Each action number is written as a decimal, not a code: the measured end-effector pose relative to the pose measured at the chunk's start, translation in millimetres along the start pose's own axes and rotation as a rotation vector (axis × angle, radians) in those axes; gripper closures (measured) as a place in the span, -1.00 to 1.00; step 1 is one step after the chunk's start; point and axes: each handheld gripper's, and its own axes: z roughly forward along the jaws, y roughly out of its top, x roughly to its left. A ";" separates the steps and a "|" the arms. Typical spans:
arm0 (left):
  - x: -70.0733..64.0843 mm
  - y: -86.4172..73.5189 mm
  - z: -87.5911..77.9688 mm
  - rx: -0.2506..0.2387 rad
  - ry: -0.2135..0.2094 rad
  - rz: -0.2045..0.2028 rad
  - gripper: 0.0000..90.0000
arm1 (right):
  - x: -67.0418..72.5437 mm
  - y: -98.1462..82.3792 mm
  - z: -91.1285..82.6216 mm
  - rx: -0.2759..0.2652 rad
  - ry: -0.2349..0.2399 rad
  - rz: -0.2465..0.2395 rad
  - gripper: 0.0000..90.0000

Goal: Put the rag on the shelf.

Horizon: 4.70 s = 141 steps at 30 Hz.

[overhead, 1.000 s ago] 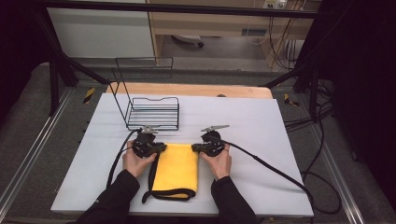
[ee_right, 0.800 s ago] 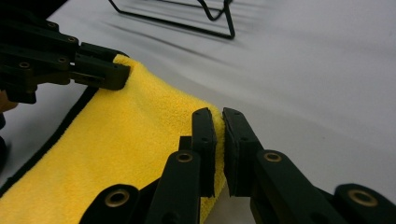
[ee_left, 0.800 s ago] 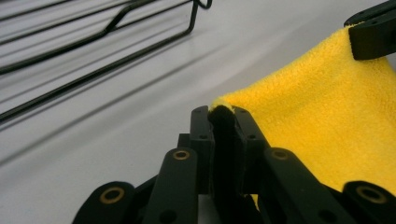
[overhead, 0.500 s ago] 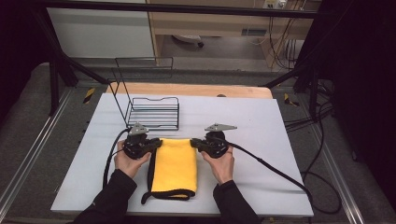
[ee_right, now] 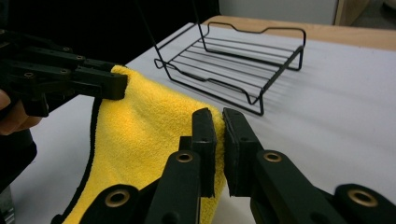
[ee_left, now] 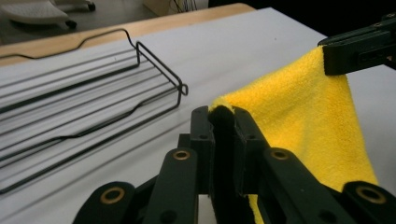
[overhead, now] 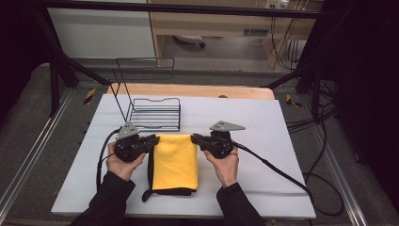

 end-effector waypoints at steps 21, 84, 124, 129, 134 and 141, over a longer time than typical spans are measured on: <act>-6.0 19.9 -32.4 -0.151 0.011 0.013 0.79 | 23.7 31.4 -20.0 -0.141 0.004 -0.130 0.88; 22.2 126.6 -104.3 -0.524 0.109 0.044 0.79 | 85.8 155.0 -29.4 -0.509 -0.066 -0.309 0.88; 61.5 219.4 -122.8 -0.624 0.160 0.032 0.79 | 96.9 261.3 -12.3 -0.606 -0.116 -0.340 0.88; 65.5 227.3 -121.8 -0.635 0.167 0.036 0.79 | 96.1 270.8 -10.8 -0.613 -0.113 -0.339 0.88; 75.1 234.3 -113.7 -0.629 0.182 0.023 0.79 | 92.9 280.1 -4.3 -0.605 -0.131 -0.347 0.88; 87.5 242.6 -103.8 -0.614 0.197 0.024 0.79 | 84.1 287.7 7.7 -0.589 -0.140 -0.347 0.88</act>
